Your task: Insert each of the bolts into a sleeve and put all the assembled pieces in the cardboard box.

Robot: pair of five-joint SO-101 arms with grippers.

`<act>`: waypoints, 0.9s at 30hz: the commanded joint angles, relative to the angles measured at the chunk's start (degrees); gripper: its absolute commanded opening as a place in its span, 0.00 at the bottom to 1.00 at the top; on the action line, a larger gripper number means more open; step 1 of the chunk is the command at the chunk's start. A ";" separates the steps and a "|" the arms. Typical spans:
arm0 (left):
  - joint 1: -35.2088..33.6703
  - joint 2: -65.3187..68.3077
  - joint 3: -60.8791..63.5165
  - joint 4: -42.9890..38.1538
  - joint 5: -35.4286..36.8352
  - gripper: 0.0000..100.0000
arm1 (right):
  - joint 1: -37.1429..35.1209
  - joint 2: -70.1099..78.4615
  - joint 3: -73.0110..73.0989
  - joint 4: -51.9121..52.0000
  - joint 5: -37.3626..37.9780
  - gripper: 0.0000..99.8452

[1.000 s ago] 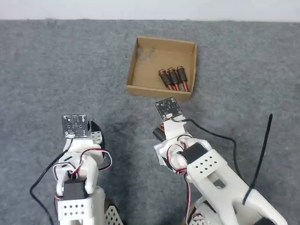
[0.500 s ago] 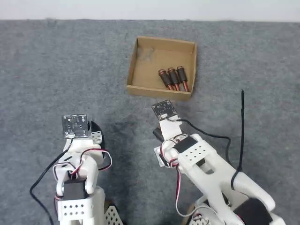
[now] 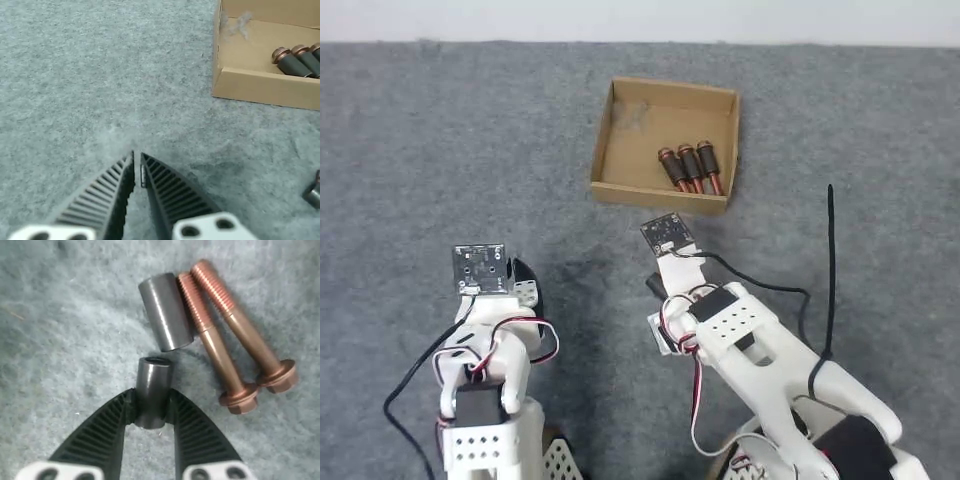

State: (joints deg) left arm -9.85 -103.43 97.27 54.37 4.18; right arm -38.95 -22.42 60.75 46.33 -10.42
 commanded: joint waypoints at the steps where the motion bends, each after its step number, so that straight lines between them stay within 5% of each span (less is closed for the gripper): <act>1: 0.00 -0.26 -0.66 -1.49 -0.35 0.02 | 0.40 -0.66 -4.40 2.68 1.05 0.01; 8: 0.00 -0.26 -0.66 -1.49 -0.35 0.02 | 4.35 -10.86 -4.04 11.12 12.48 0.01; 27: -0.09 -0.26 -0.66 -0.97 -0.26 0.02 | 41.80 -37.58 13.63 0.57 13.71 0.01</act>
State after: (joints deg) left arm -9.93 -103.43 97.27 54.37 4.18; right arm -2.73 -57.67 74.29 49.32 1.27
